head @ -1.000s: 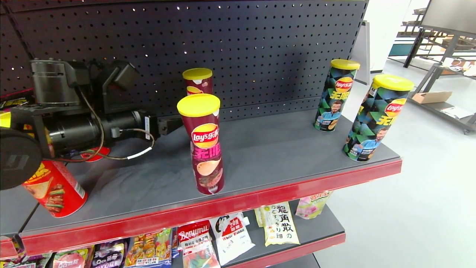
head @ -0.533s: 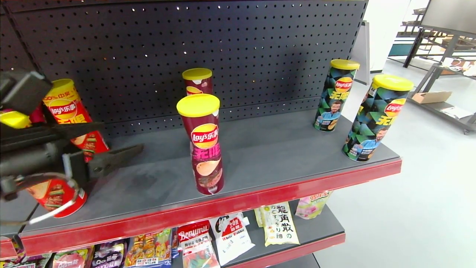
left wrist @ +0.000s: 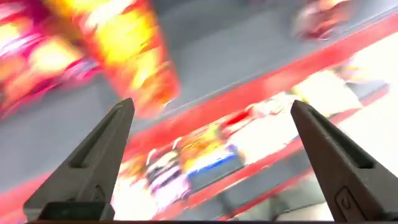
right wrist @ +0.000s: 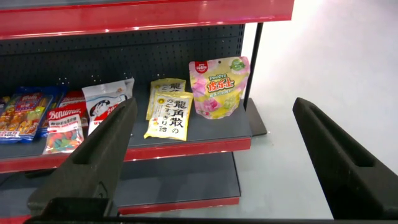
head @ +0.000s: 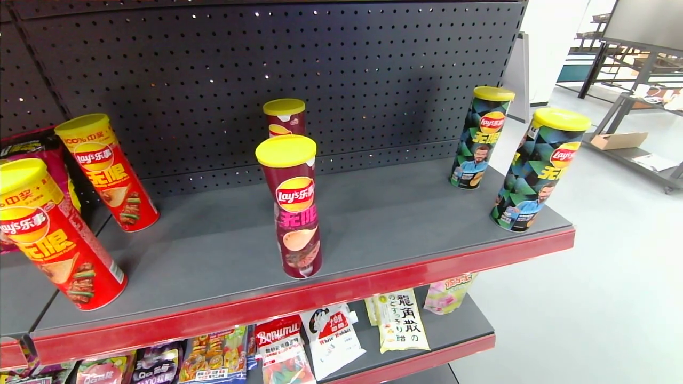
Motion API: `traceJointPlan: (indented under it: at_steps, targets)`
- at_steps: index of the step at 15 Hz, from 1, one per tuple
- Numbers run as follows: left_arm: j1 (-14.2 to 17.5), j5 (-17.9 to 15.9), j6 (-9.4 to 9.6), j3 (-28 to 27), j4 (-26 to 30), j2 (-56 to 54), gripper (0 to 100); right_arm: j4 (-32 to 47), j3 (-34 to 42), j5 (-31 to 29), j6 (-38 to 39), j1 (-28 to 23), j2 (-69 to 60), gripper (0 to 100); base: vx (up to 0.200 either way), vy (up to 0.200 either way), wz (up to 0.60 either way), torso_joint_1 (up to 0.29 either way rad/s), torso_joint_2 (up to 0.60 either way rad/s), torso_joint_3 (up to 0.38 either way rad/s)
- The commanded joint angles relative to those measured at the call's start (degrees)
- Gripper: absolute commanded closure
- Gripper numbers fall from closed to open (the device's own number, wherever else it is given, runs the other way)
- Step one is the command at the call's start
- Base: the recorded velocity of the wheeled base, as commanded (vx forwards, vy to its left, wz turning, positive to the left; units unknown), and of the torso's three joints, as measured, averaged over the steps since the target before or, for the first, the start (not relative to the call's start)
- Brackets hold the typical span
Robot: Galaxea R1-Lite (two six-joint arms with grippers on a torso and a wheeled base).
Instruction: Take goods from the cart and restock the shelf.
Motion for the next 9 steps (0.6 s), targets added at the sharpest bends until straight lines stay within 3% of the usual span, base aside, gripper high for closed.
traceJointPlan:
  at_steps: [1, 4, 9]
  targets:
    - [1.54, 2.32, 0.04, -0.69, 0.96, -3.19, 0, -0.01, 0.01, 0.04, -0.02, 0.01, 0.09, 0, 0.000, 0.000, 0.00, 0.000, 0.00, 0.000]
    - [11.03, 2.32, -0.93, 1.25, 1.13, -2.49, 0, -0.01, 0.01, 0.13, -0.19, 0.10, 0.18, 0, 0.000, 0.000, 0.00, 0.000, 0.00, 0.000]
    - [11.12, -0.23, -1.28, 9.33, 1.04, -11.80, 0, -0.01, 0.01, 0.13, -0.19, 0.10, 0.09, 0, 0.000, 0.000, 0.00, 0.000, 0.00, 0.000]
